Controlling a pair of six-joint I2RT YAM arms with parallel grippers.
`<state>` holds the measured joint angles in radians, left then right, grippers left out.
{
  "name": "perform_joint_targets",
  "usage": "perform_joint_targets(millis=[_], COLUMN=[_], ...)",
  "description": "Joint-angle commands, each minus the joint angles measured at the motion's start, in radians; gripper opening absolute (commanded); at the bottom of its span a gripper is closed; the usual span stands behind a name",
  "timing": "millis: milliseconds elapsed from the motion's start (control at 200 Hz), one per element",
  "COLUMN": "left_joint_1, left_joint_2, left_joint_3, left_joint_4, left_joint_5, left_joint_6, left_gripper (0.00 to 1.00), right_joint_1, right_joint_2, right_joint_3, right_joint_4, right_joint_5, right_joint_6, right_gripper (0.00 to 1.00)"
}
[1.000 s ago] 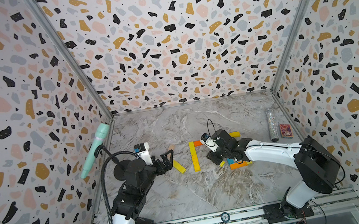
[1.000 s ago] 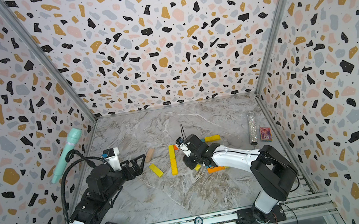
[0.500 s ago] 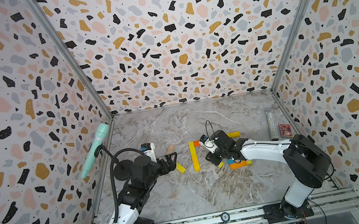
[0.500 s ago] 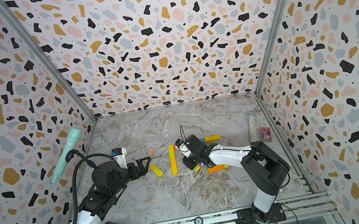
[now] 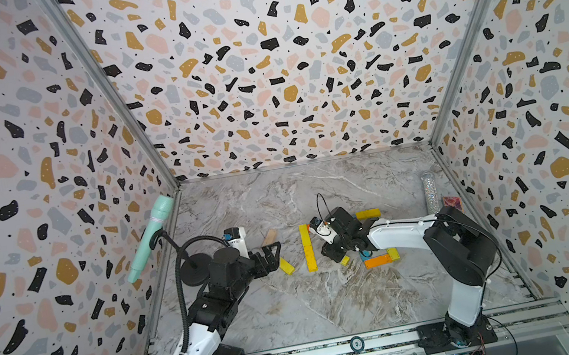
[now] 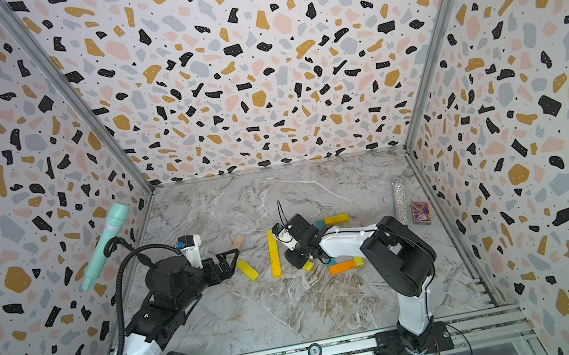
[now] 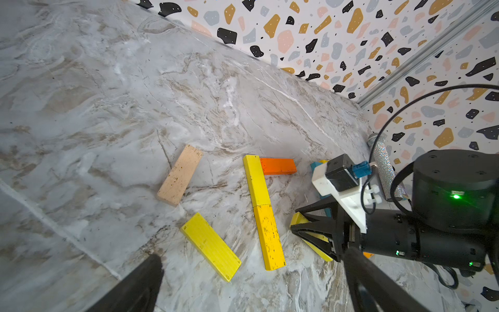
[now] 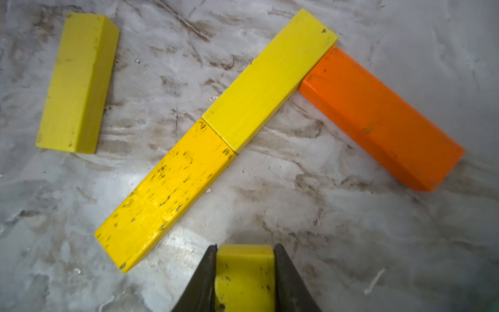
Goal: Assemble the number 6 with building blocks
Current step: Assemble the building block at the center of the board.
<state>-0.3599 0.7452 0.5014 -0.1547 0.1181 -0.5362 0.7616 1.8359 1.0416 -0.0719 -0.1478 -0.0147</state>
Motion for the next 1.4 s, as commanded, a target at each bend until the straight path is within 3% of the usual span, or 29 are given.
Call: perform_joint_targets(millis=[0, 180, 290, 446, 581, 731, 1011, 1397], left_joint_1=[0.005, 0.005, 0.005, 0.004, 0.005, 0.005, 0.004, 0.004], left_joint_2=[0.004, 0.016, 0.027, 0.037, 0.047, 0.063, 0.094, 0.119], left_joint_3=[-0.001, 0.015, 0.012, 0.001, -0.021, -0.023, -0.027, -0.024], left_joint_4=[0.035, 0.032, 0.045, 0.074, 0.111, 0.122, 0.145, 0.159], left_joint_5=[-0.009, -0.021, -0.023, -0.015, -0.01, 0.002, 0.009, 0.001], left_joint_6=[0.016, 0.025, 0.022, 0.012, 0.009, 0.02, 0.034, 0.044], left_gripper=[1.0, 0.99, 0.99, 0.99, 1.0, 0.99, 0.99, 0.99], right_joint_1=[0.005, 0.005, 0.005, 0.008, 0.04, 0.108, 0.11, 0.057], right_joint_2=[0.023, 0.011, -0.062, -0.188, -0.303, -0.348, -0.252, -0.152], right_joint_3=[0.048, 0.061, 0.044, -0.027, -0.159, -0.249, -0.206, -0.178], right_joint_4=[-0.003, -0.012, -0.035, -0.141, -0.139, -0.099, -0.158, -0.123], right_joint_5=[-0.008, -0.016, -0.001, 0.059, 0.04, 0.024, 0.11, 0.086], right_joint_6=[-0.036, -0.032, 0.023, 0.264, 0.449, 0.572, 0.568, 0.521], right_gripper=[0.29, 0.56, 0.63, 0.58, 0.4, 0.4, 0.38, 0.33])
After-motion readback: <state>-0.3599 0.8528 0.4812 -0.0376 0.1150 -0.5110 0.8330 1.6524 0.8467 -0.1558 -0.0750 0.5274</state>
